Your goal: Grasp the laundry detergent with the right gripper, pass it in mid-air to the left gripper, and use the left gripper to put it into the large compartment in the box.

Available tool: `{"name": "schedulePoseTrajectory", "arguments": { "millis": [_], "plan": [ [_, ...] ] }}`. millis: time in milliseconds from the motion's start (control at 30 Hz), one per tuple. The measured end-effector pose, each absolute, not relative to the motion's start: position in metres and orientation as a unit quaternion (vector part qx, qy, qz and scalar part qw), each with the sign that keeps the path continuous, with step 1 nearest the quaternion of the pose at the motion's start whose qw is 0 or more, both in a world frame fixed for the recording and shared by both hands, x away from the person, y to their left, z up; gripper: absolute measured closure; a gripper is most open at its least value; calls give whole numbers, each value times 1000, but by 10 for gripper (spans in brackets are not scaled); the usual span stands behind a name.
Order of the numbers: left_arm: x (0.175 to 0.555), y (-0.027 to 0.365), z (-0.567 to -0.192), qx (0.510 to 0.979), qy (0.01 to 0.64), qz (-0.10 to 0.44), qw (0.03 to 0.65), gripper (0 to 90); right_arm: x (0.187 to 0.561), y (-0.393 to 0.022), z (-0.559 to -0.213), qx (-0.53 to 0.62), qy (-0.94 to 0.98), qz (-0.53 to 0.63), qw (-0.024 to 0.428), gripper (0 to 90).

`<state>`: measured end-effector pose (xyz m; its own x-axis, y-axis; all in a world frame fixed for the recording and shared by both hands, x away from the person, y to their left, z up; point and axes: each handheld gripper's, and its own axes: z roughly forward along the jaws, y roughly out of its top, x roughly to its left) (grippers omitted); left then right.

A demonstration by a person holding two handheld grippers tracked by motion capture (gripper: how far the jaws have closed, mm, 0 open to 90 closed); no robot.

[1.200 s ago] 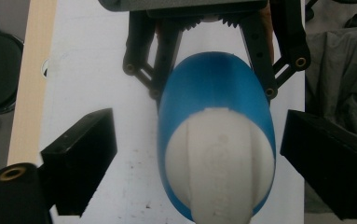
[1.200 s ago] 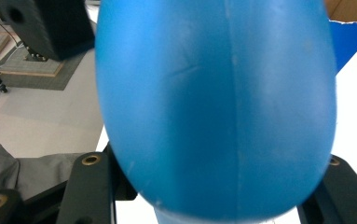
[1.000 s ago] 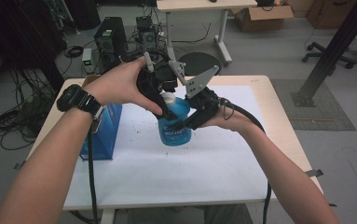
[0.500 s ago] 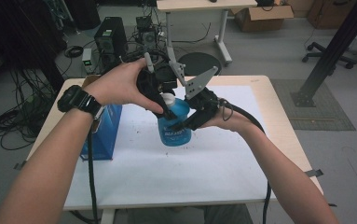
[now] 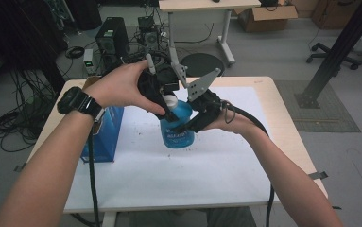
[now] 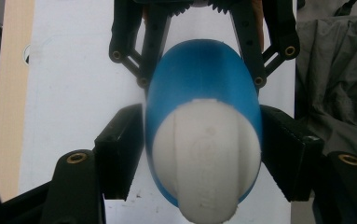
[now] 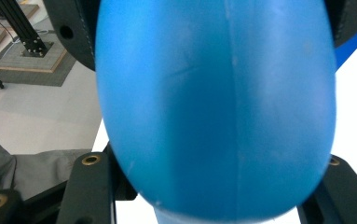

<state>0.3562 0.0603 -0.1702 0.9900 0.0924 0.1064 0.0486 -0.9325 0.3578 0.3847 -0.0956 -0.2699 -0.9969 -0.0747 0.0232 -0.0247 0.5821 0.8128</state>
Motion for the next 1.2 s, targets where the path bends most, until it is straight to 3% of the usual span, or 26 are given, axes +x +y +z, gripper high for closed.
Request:
{"name": "schedulePoseTrajectory", "arguments": {
  "millis": [1033, 1200],
  "plan": [
    [358, 56, -168, 984, 52, 46, 164, 382, 386, -96, -269, 27, -887, -460, 38, 423],
    [360, 59, -162, 981, 81, 35, 172, 382, 385, -94, -264, 30, -887, -460, 32, 359]
  ]
}}
